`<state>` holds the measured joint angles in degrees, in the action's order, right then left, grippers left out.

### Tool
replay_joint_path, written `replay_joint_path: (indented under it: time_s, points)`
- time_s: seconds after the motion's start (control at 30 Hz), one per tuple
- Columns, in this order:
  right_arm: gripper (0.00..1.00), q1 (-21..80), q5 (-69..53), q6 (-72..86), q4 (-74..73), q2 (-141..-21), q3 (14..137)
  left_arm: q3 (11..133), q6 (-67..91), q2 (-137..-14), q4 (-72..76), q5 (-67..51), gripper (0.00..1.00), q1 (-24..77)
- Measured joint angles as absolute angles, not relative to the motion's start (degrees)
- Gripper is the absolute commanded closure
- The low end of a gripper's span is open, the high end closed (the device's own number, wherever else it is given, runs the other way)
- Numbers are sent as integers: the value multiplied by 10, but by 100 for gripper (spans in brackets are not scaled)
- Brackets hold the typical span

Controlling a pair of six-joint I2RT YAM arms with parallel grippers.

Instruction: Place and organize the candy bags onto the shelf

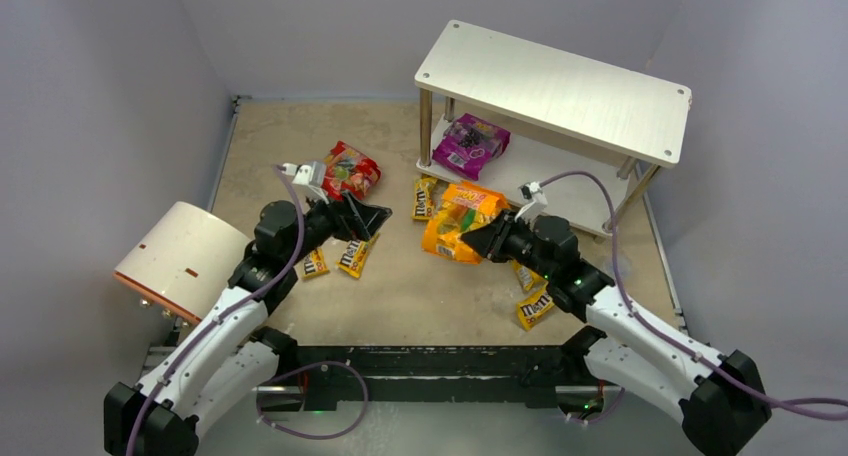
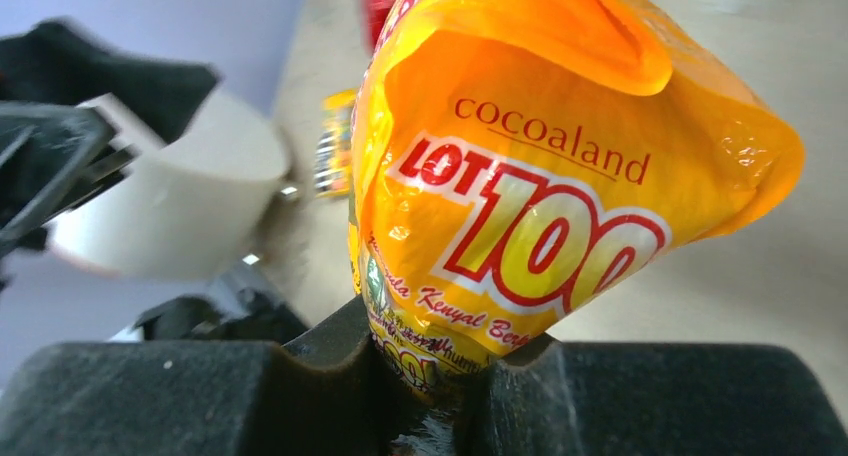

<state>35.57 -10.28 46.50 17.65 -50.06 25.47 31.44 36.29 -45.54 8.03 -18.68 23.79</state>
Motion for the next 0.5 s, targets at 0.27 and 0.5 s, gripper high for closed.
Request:
replay_joint_path:
  time_s: [0.27,0.5]
  points:
    - [85,333,77,453,-30,-476,295,317,352,-451,-18,-68,4,238]
    - [84,220,91,427,-57,-497,347,317,346,-456,-27,-54,3,238]
